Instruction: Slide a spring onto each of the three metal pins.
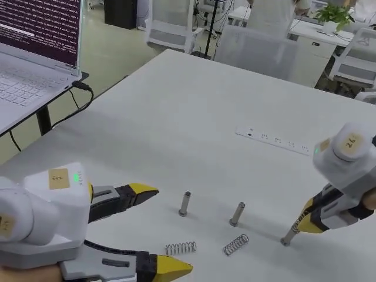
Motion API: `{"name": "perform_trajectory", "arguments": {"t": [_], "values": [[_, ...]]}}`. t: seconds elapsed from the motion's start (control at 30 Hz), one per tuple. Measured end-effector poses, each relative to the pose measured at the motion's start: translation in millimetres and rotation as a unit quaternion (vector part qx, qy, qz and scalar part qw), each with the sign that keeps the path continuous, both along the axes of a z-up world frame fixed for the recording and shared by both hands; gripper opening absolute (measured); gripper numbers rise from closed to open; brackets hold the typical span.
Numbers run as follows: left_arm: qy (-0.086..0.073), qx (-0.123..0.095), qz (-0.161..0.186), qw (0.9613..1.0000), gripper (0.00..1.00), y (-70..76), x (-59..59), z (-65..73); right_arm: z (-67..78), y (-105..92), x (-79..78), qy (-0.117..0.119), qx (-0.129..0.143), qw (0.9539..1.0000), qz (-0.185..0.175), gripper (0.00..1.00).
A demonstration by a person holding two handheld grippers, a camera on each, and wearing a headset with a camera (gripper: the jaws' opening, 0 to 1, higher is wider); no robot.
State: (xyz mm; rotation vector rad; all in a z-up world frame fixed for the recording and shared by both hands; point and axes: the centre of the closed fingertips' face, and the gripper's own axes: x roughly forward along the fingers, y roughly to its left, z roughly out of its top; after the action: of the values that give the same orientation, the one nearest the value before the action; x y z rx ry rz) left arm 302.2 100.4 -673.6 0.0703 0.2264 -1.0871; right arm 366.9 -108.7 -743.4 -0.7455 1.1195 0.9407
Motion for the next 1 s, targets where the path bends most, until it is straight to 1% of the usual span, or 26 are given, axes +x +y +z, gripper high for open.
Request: {"name": "perform_trajectory", "arguments": {"t": [0.3,0.57,0.87,1.0], "values": [[0.0,0.001,-0.001,1.0,0.71,1.4,1.0,-0.2,-18.3,0.8,5.0,0.002,0.009,0.9999,-0.012,0.08],[0.0,0.001,-0.002,1.0,0.71,1.7,1.5,-0.5,-29.2,0.2,6.1,0.001,0.008,0.9998,-0.016,0.08],[0.0,0.002,-0.003,1.0,0.71,1.3,1.8,-0.3,-35.6,-1.4,5.8,0.003,0.004,0.9998,-0.018,0.09],[0.001,0.002,-0.004,1.0,0.7,1.1,1.9,-0.9,-34.9,-0.9,5.8,0.004,0.006,0.9998,-0.02,0.09]]}}
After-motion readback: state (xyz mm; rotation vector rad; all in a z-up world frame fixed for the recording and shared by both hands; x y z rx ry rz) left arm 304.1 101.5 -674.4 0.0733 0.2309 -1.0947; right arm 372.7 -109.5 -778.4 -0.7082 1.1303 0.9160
